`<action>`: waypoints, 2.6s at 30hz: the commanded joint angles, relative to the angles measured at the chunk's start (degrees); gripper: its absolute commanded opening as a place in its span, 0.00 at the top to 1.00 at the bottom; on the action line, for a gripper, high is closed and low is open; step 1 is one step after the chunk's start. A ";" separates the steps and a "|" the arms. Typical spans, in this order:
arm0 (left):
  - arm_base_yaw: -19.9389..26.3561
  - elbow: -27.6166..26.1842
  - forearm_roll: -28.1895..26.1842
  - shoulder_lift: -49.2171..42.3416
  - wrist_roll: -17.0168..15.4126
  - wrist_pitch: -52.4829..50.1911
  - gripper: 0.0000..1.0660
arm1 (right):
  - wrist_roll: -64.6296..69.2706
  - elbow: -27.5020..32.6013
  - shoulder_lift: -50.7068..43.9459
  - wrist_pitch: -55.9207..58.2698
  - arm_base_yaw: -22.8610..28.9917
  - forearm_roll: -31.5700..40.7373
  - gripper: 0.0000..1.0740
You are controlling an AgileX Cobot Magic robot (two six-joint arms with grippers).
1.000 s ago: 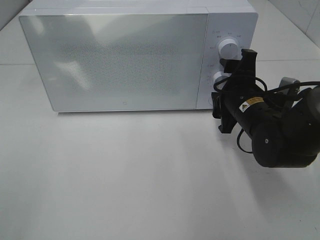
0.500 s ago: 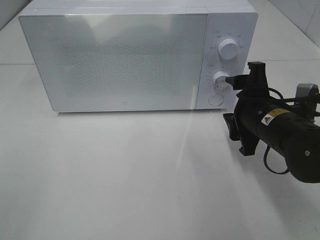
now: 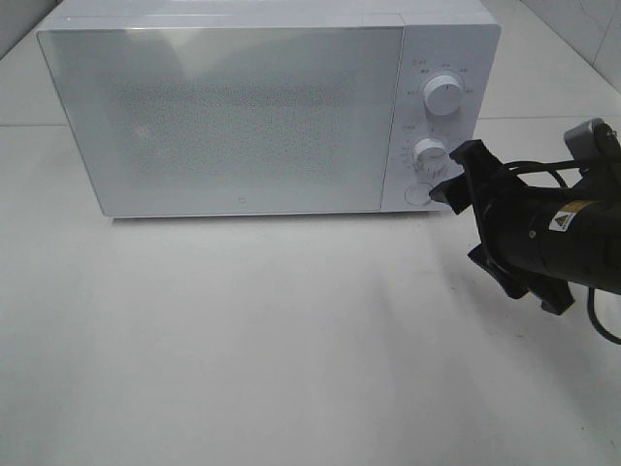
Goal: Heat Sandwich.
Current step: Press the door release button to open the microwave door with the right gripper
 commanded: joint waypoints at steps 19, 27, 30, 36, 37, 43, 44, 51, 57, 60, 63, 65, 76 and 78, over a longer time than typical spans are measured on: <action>0.11 0.06 -0.63 -1.60 -0.52 -0.40 0.06 | -50.36 -4.76 -10.37 40.05 -2.29 -1.72 0.31; 0.11 0.06 -0.63 -1.60 -0.52 -0.40 0.06 | -51.97 -6.30 -17.02 51.34 -2.29 -6.70 0.31; 0.11 0.06 -0.63 -1.60 -0.52 -0.40 0.06 | -51.22 -6.82 -19.02 54.77 -2.29 -9.28 0.31; 0.11 0.06 -0.63 -1.60 -0.52 -0.40 0.06 | -49.62 -8.77 -26.99 66.06 -2.29 -15.07 0.31; 0.11 0.06 -0.63 -1.60 -0.52 -0.40 0.06 | -49.62 -9.00 -28.07 67.38 -2.29 -15.07 0.31; 0.11 0.06 -0.63 -1.60 -0.52 -0.40 0.06 | -49.62 -9.45 -35.81 73.34 -2.29 -15.07 0.31; 0.11 0.06 -0.63 -1.60 -0.52 -0.40 0.06 | -49.62 -9.45 -39.48 75.69 -2.29 -15.30 0.31; 0.11 0.06 -0.63 -1.60 -0.52 -0.40 0.06 | -49.50 -9.45 -52.65 82.51 -2.29 -17.93 0.31; 0.11 0.06 -0.63 -1.60 -0.52 -0.40 0.06 | -47.33 -8.88 -60.39 85.94 -2.58 -20.45 0.31; 0.11 0.06 -0.63 -1.60 -0.52 -0.40 0.06 | -46.75 -6.88 -64.80 86.40 -6.53 -20.63 0.31; 0.11 0.06 -0.63 -1.60 -0.52 -0.40 0.06 | -46.75 -5.44 -68.07 86.46 -10.71 -20.68 0.31; 0.11 0.06 -0.63 -1.60 -0.52 -0.40 0.06 | -46.93 -5.39 -70.02 86.75 -12.72 -20.68 0.31; 0.11 0.06 -0.63 -1.60 -0.52 -0.40 0.06 | -48.70 -4.30 -80.27 88.12 -18.33 -21.08 0.31; 0.11 0.06 -0.63 -1.60 -0.52 -0.40 0.06 | -48.64 -4.30 -83.31 88.12 -18.33 -21.08 0.31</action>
